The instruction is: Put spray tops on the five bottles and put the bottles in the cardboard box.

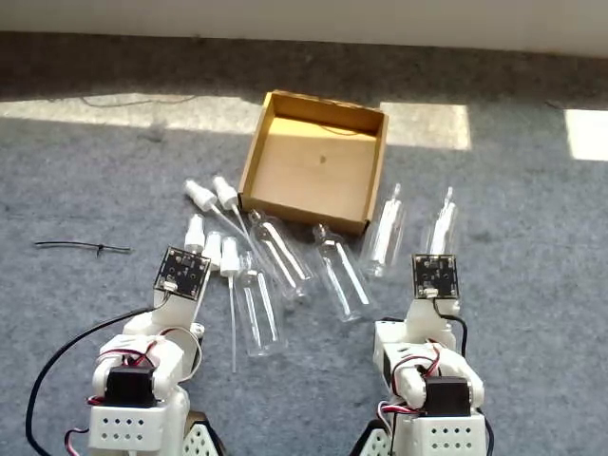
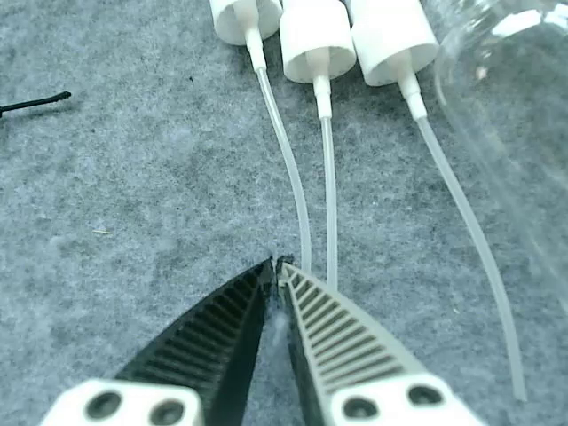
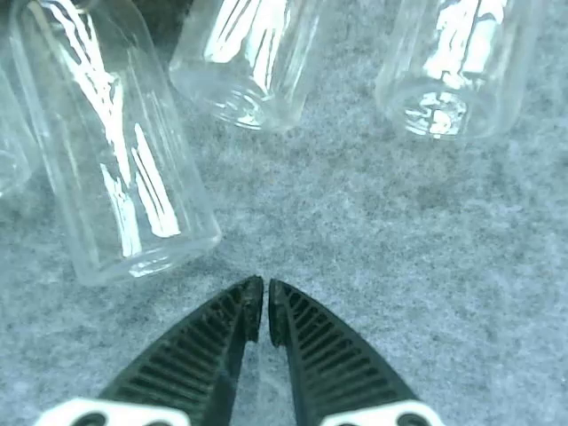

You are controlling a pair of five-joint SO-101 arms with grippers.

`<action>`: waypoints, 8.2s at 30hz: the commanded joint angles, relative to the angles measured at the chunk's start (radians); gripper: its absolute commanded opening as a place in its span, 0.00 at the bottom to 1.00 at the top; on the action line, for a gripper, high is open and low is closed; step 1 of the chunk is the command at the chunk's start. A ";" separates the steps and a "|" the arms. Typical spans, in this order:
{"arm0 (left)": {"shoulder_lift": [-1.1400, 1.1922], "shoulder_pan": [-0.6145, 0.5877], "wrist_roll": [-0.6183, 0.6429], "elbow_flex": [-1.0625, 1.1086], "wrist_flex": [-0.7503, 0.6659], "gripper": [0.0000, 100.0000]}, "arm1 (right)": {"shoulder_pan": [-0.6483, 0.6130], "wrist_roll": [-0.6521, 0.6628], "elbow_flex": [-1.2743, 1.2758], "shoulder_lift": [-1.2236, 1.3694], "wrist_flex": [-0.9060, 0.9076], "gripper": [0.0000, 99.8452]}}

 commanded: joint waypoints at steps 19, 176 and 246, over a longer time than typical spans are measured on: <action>-0.001 0.021 -0.003 0.019 0.005 0.03 | 0.012 -0.009 0.108 -0.007 0.005 0.01; -0.001 0.021 -0.003 0.019 0.005 0.03 | 0.012 -0.009 0.108 -0.007 0.005 0.01; -0.001 0.002 -0.005 0.019 0.005 0.03 | 0.160 0.086 -0.707 0.710 -0.177 0.02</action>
